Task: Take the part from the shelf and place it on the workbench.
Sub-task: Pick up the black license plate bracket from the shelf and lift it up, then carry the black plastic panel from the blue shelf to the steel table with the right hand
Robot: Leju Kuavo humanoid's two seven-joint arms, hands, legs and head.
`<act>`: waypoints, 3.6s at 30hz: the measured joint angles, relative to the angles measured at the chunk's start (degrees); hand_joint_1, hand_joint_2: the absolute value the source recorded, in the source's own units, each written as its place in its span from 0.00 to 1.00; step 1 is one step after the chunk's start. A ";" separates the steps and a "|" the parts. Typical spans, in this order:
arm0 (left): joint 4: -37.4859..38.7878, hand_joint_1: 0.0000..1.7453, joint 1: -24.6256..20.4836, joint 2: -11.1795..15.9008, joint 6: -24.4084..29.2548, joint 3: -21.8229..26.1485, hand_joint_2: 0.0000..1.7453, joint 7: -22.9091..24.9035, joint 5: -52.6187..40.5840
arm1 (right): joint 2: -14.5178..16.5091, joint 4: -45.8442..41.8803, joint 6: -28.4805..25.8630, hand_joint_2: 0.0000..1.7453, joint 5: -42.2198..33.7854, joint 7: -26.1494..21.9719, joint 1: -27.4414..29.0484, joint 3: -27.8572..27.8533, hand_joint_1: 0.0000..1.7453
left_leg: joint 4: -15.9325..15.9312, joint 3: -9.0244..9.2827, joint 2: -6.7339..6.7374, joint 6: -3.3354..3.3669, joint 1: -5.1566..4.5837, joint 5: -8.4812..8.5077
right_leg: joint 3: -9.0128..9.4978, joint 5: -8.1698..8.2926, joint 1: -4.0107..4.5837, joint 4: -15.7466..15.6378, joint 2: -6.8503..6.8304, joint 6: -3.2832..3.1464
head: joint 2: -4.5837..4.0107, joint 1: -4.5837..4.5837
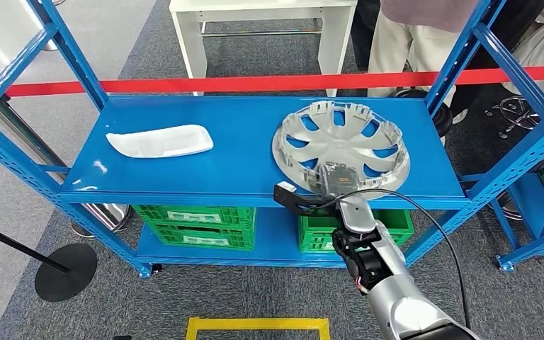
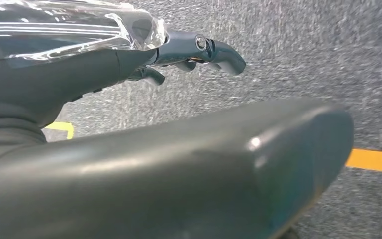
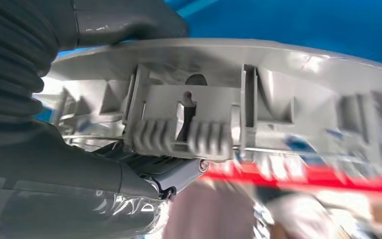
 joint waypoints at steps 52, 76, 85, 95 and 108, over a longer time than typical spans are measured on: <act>-0.05 0.00 0.19 -0.01 7.72 2.49 1.00 -8.25 -3.39 | -5.93 -76.64 23.42 1.00 -81.76 -31.89 29.16 3.37 1.00 | -0.01 -0.08 -0.04 -0.02 -0.04 -0.15 | -0.08 -0.12 -0.06 -0.01 -0.03 0.05 | 0.00 0.01; -0.07 0.00 0.19 -0.12 4.62 3.98 1.00 -12.52 -1.69 | -6.07 -84.36 22.59 1.00 -75.93 -31.77 33.69 3.47 1.00 | -0.01 -0.07 -0.03 -0.02 -0.04 -0.16 | -0.06 -0.13 -0.06 -0.01 -0.04 0.06 | 0.00 0.01; -0.07 0.00 0.19 -0.11 4.62 3.98 1.00 -12.28 -2.33 | -6.09 -85.15 22.59 1.00 -75.83 -31.76 34.33 3.47 1.00 | 0.05 -0.07 -0.04 0.05 -0.15 -0.23 | -0.04 -0.13 -0.20 -0.05 -0.04 0.08 | 0.00 0.01; -0.08 0.00 0.15 -0.14 4.64 3.97 1.00 -11.93 -2.85 | -5.96 -85.25 23.06 1.00 -75.76 -31.76 34.40 3.50 1.00 | 0.09 0.09 0.06 1.16 -0.24 -0.04 | 0.20 -0.11 -0.47 -0.08 -0.04 0.94 | 0.00 -0.08; -0.37 0.00 0.07 -0.39 4.73 3.96 1.00 -11.95 -3.14 | -6.05 -85.25 23.24 1.00 -75.72 -31.74 33.68 3.54 1.00 | 0.79 -0.21 0.37 -0.39 0.55 0.11 | 2.62 -3.17 -1.12 1.04 -0.06 1.42 | 0.00 1.23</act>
